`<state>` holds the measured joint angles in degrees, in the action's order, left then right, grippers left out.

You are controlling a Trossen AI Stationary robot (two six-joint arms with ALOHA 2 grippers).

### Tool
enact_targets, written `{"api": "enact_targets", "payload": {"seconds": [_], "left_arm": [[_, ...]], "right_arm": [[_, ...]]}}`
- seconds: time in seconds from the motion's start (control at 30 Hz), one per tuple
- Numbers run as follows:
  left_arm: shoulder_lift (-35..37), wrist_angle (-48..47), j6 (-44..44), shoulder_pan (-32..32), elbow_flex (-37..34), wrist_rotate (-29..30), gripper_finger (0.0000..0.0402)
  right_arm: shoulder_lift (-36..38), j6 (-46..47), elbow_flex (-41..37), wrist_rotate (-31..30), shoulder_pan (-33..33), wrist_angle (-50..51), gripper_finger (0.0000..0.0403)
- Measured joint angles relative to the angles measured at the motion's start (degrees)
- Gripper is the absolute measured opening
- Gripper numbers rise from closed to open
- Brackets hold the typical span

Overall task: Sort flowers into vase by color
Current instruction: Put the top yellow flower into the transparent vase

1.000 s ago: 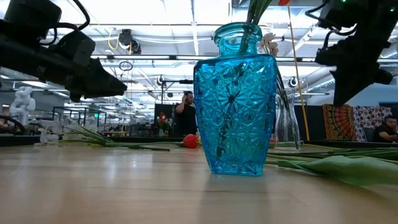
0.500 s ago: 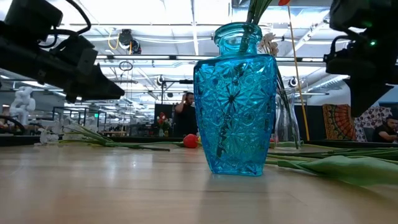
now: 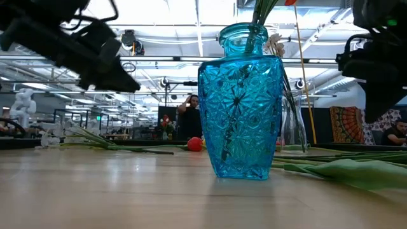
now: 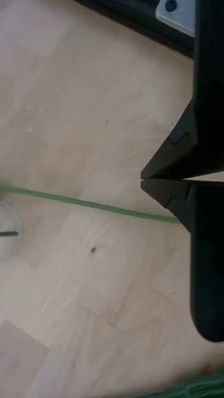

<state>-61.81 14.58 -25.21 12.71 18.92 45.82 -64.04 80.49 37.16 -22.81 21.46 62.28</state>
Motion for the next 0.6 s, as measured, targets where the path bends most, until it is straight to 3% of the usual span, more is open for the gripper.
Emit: {"api": "enact_targets", "payload": {"seconds": [0.33,0.6], "left_arm": [[-10.7,-11.2,0.0,-5.1,15.8,-7.3,0.0136],[-16.1,-15.6,-0.1,-11.5,22.8,-13.2,0.0136]], "right_arm": [[-0.2,3.9,-8.8,2.1,7.4,-14.8,0.0],[-0.2,10.3,-9.3,2.0,13.6,-18.3,0.0]]}}
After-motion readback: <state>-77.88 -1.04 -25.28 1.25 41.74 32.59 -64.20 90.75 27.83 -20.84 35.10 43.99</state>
